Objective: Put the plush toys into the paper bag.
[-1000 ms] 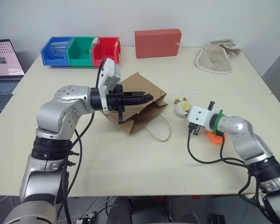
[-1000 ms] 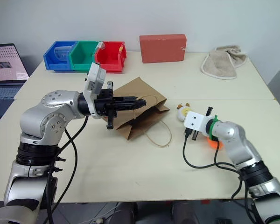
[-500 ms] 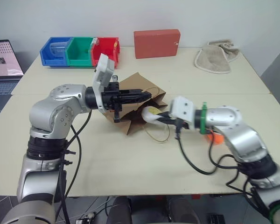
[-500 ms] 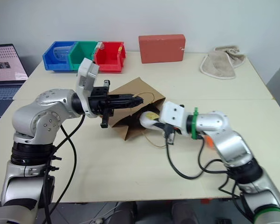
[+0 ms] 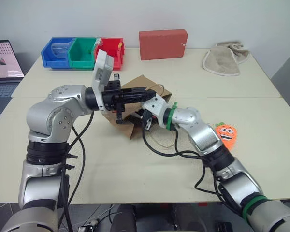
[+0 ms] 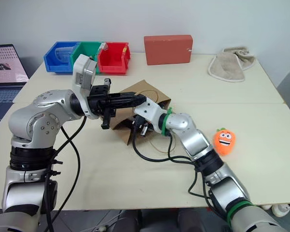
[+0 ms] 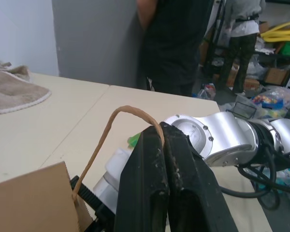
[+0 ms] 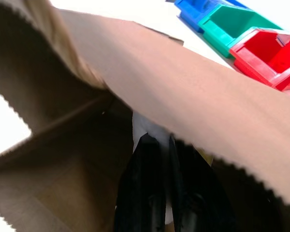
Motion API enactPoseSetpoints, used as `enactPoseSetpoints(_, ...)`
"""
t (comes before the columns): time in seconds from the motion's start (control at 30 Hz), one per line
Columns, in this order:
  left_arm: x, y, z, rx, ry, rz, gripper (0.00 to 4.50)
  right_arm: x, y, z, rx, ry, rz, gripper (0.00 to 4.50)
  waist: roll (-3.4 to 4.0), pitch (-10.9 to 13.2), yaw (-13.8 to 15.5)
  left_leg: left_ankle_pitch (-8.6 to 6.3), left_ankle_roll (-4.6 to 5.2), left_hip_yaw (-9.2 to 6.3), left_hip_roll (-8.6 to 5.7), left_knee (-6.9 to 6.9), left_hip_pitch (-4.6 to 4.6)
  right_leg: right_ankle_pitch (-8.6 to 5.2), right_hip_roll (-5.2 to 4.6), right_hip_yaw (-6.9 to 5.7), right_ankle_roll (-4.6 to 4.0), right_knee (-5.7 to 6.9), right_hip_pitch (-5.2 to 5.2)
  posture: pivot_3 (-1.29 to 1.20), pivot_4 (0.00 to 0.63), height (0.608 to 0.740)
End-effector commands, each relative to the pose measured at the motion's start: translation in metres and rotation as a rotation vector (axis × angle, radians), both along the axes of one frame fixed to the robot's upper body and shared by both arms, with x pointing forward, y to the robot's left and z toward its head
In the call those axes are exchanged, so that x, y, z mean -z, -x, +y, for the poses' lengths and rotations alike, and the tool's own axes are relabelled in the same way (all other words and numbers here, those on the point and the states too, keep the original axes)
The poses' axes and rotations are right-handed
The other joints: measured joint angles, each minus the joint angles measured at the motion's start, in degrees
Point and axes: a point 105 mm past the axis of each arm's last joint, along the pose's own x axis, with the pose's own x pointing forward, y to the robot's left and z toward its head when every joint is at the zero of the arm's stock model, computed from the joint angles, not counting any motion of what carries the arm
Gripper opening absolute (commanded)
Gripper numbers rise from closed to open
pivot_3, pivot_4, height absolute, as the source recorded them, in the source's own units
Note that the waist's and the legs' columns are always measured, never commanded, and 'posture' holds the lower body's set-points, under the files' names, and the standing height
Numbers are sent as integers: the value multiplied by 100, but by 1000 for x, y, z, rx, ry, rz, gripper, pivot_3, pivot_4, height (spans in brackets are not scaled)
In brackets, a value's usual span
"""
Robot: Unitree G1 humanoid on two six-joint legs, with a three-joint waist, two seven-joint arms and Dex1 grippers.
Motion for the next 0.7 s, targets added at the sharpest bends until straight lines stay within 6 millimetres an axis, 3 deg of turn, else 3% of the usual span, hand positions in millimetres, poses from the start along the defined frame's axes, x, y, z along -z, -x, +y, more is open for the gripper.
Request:
enactPoseSetpoints(0.03,-14,1,0,1,36,-30,0,-19,4,1,-9,-40,-70,801,0,0,4,0,0,0,0,0,0,0,0,0,0,0,1,0,150,740)
enactPoseSetpoints(0.3,-13,-5,2,-25,42,-28,0,-29,25,-20,-48,-40,-49,3709,0,0,-3,0,0,0,0,0,0,0,0,0,0,1,-1,0,150,740)
enactPoseSetpoints(0.47,-9,-8,-1,-25,36,-29,0,-44,57,-52,-129,7,-20,3709,0,0,27,0,0,0,-2,0,-6,0,-1,-1,1,-3,-1,0,150,740)
enactPoseSetpoints(0.57,-6,-10,-2,-26,23,-32,0,-51,82,-90,-185,94,1,3709,0,0,43,-1,1,-1,-1,0,-3,-1,0,-1,1,-3,1,0,150,740)
enactPoseSetpoints(0.7,-4,-10,0,-37,18,-36,0,-37,103,-148,-128,290,101,3709,0,1,131,-1,2,0,-3,-1,-5,-1,-2,-1,1,-24,9,0,150,740)
